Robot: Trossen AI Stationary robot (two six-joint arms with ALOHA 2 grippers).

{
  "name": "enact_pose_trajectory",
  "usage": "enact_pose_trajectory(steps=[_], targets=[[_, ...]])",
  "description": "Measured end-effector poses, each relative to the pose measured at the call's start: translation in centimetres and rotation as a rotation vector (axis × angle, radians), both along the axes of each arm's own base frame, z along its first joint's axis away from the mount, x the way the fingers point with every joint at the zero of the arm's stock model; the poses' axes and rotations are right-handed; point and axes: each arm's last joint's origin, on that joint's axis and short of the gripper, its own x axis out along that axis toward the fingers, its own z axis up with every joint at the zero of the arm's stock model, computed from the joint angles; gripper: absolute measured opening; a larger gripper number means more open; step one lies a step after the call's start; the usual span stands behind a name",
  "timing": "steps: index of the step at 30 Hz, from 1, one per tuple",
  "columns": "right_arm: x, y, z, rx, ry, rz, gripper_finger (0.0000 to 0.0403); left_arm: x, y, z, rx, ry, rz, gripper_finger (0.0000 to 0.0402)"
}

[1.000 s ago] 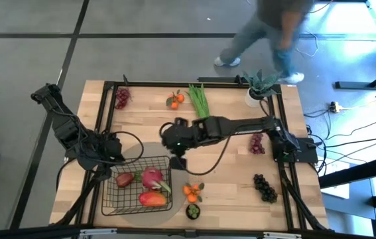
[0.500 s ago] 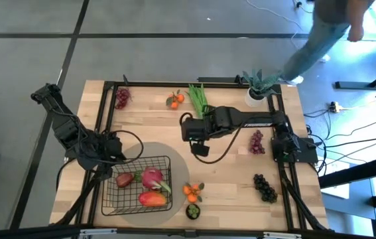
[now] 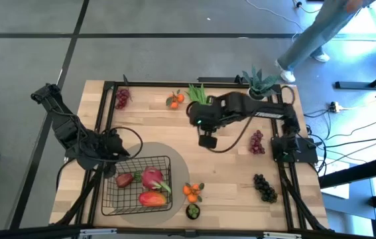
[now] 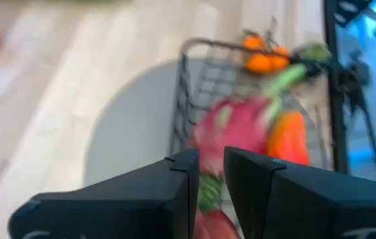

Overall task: Build produce basket
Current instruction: Put the black mangosteen into the black wire basket

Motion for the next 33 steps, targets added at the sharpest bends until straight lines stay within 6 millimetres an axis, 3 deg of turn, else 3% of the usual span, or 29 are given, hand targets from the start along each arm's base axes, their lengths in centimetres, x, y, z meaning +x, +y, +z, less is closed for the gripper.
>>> enact_pose_trajectory(steps=[6,13,17,24,28,33], targets=[[-3.5,-1.5,1.6,0.012,-0.028,-0.097,0.0000,0.3,0.6,0.2,0.079,-0.080,0.124,0.0060],[-8.3,-2.6,-1.0,0.085,0.055,-0.332,0.0000,1.0,1.7,0.2,0.109,-0.089,0.226,0.0060],[-9.3,-2.2,-2.1,0.226,0.041,-0.363,0.0000,1.5,2.6,0.2,0.090,-0.087,0.318,0.0060],[-8.1,0.7,-6.0,0.513,0.066,0.034,0.0000,2.0,3.9,0.1,0.066,-0.085,0.438,0.0060],[-7.1,2.8,-8.6,0.585,0.056,0.225,0.0000,2.1,3.9,0.1,0.052,-0.070,0.429,0.0060],[-6.1,4.5,-10.1,0.583,-0.039,0.413,0.0000,2.1,3.8,0.0,0.027,-0.049,0.403,0.0060]])
